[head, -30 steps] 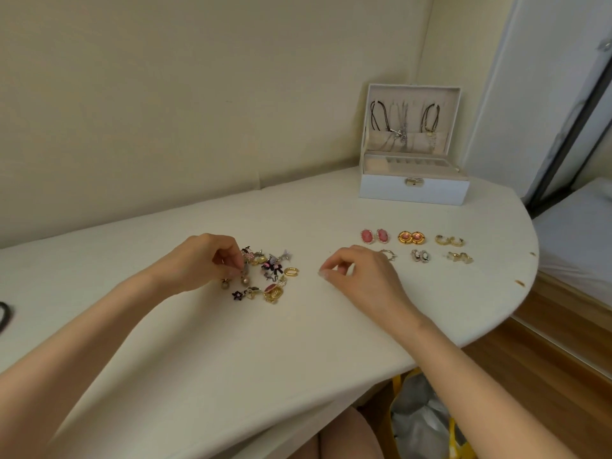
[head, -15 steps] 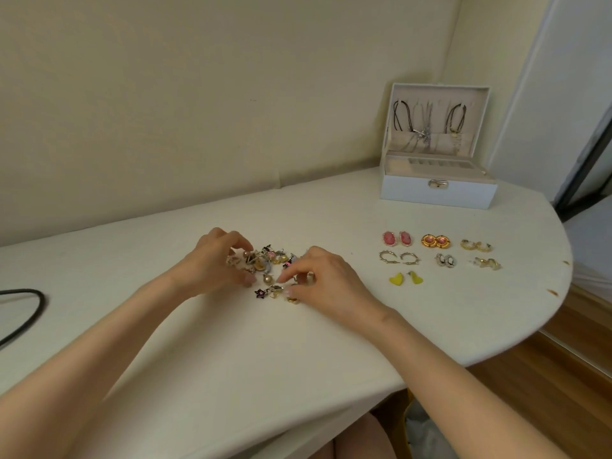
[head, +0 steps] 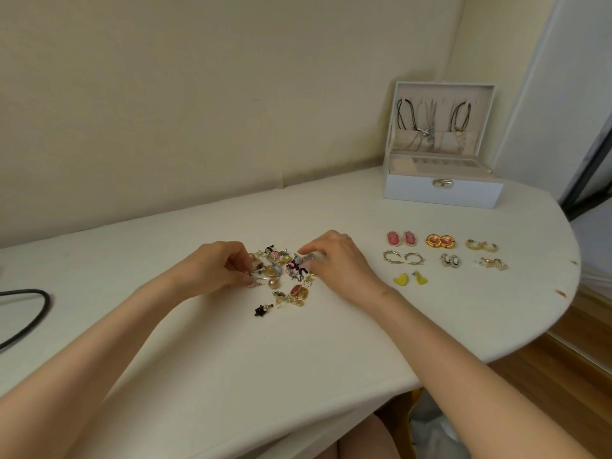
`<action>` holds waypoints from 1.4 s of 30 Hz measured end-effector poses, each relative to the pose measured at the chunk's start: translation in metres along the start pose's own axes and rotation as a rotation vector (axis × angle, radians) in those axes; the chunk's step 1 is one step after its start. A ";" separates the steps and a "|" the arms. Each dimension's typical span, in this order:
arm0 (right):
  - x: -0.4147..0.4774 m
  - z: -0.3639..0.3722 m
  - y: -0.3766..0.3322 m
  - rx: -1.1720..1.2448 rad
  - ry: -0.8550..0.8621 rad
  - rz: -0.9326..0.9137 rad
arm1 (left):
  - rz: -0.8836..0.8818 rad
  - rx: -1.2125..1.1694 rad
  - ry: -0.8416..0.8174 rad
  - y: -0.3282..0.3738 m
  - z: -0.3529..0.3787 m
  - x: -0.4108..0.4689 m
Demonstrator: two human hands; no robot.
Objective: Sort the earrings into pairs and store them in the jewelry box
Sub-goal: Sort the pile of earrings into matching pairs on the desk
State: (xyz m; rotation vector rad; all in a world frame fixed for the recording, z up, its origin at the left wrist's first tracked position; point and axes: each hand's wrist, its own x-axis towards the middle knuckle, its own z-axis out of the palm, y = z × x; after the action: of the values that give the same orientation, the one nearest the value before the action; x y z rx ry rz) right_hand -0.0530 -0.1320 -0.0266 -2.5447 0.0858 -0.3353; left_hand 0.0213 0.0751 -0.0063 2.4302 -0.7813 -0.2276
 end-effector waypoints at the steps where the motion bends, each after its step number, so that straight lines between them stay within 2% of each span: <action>1: 0.000 0.001 0.000 0.005 -0.015 -0.004 | 0.000 0.022 0.001 -0.001 0.000 0.001; 7: -0.002 -0.002 -0.004 0.106 -0.012 -0.042 | -0.045 0.152 0.043 -0.003 -0.002 0.003; 11: -0.002 -0.008 -0.008 0.120 -0.060 -0.036 | 0.055 0.115 0.174 -0.006 0.001 0.006; 14: -0.002 -0.008 -0.009 0.138 -0.087 -0.031 | 0.115 0.178 0.192 -0.010 0.003 0.008; 18: -0.001 -0.005 -0.007 0.184 -0.075 -0.013 | 0.076 0.188 0.164 -0.010 0.003 0.006; 23: 0.000 -0.003 -0.005 0.276 0.025 0.018 | 0.024 0.106 0.160 -0.012 -0.003 0.005; 27: 0.001 -0.003 -0.004 0.267 0.058 0.007 | -0.019 0.056 0.191 -0.012 -0.015 0.003; 34: 0.000 -0.003 -0.003 0.301 0.051 0.013 | -0.155 0.114 -0.029 -0.004 -0.027 -0.008; 42: -0.001 -0.003 -0.001 0.275 0.052 0.005 | -0.151 0.166 -0.012 -0.004 -0.020 -0.006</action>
State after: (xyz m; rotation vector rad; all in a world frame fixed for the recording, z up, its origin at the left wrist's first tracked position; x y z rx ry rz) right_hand -0.0545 -0.1327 -0.0233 -2.2640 0.0613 -0.3840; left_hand 0.0253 0.0907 0.0075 2.6507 -0.6444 -0.2439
